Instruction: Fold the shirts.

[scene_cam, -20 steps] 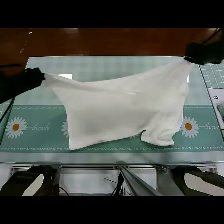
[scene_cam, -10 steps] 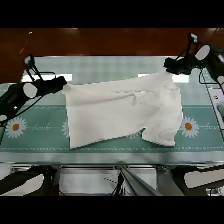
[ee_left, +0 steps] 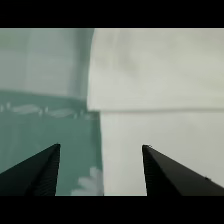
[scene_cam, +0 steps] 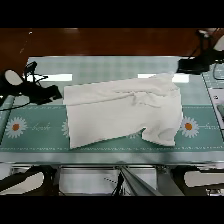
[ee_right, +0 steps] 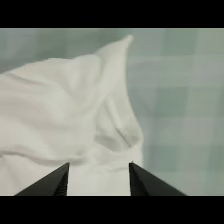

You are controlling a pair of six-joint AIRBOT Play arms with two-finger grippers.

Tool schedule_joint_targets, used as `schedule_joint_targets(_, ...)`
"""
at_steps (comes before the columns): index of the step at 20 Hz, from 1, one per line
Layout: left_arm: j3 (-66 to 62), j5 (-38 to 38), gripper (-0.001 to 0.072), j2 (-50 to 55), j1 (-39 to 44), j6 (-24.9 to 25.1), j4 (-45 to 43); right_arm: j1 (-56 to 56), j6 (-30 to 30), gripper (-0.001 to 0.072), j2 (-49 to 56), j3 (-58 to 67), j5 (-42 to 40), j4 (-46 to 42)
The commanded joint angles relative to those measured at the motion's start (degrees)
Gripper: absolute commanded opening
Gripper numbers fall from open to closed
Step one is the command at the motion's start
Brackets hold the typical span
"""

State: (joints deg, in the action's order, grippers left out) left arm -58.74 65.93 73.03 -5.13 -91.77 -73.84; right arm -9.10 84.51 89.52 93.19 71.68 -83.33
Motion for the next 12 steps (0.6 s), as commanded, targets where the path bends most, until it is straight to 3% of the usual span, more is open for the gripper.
schedule_joint_targets(1,1.11,18.99,0.0621,-3.10,-4.76,4.37,1.09,-6.38,-1.97,0.0453,-4.35,1.05,11.37,-3.85)
schedule_joint_targets(3,7.56,18.88,0.0621,-7.56,-5.25,5.16,2.38,-10.97,-2.23,0.0454,-5.84,-2.71,13.46,0.35)
schedule_joint_targets(6,21.11,17.35,0.0601,-13.40,-5.81,7.45,8.55,-15.58,-3.58,0.0454,-10.45,-13.77,9.38,2.97)
schedule_joint_targets(9,32.04,13.11,0.0625,-15.06,-8.15,10.97,18.62,-17.03,-4.35,0.0454,-13.79,-21.86,4.59,3.98)
schedule_joint_targets(12,37.27,8.59,0.0626,-14.95,-8.72,11.56,22.34,-17.03,-5.75,0.0454,-14.03,-24.59,4.02,5.05)
